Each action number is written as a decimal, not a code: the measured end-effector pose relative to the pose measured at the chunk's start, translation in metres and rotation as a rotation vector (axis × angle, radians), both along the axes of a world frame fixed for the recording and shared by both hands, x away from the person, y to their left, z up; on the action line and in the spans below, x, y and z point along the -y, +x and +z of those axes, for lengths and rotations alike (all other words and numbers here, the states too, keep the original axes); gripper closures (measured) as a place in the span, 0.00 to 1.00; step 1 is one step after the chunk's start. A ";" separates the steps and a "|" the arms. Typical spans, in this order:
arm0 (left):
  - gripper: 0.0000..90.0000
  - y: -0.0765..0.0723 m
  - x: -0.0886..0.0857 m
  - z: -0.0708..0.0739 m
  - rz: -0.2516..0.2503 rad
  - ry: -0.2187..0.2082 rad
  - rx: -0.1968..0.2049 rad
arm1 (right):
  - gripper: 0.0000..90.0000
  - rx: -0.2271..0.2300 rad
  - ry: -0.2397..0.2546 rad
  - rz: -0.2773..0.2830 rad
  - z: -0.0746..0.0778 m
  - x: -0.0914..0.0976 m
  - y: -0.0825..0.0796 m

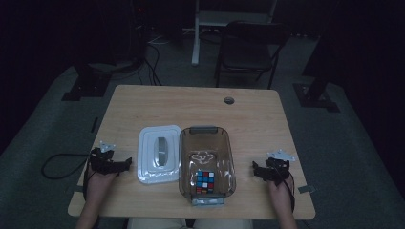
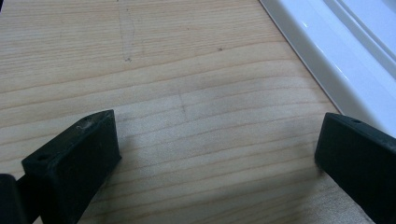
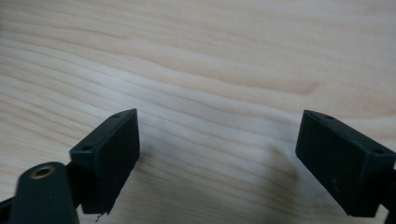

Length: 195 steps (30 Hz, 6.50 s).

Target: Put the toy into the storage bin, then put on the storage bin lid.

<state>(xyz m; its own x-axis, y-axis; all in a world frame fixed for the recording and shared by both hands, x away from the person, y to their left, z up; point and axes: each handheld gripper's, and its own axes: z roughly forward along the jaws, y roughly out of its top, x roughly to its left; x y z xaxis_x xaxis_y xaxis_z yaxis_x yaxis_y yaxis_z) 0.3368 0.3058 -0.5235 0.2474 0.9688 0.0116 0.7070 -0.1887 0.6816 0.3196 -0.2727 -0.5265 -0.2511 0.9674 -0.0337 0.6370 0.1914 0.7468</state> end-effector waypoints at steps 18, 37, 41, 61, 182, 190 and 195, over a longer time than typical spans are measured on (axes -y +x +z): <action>0.02 0.000 0.006 0.004 0.000 -0.011 -0.037 | 0.14 -0.043 0.032 -0.036 -0.001 0.004 0.005; 0.02 -0.007 0.030 0.035 -0.100 -0.113 -0.036 | 0.14 -0.043 0.031 -0.035 -0.001 0.004 0.005; 0.02 -0.010 0.042 0.041 -0.135 -0.114 -0.035 | 0.14 -0.043 0.031 -0.035 -0.001 0.004 0.005; 0.07 0.004 0.113 0.048 -0.273 -0.107 -0.005 | 0.14 -0.043 0.031 -0.035 -0.001 0.004 0.005; 0.77 -0.010 0.105 0.144 -0.451 -0.293 0.084 | 0.14 0.013 0.133 0.551 0.011 -0.164 -0.007; 0.77 -0.014 0.120 0.140 -0.488 -0.314 0.073 | 0.14 0.031 0.139 0.510 0.015 -0.145 -0.004; 0.77 -0.018 0.130 0.138 -0.512 -0.317 0.059 | 0.14 0.038 0.143 0.480 0.015 -0.137 -0.002</action>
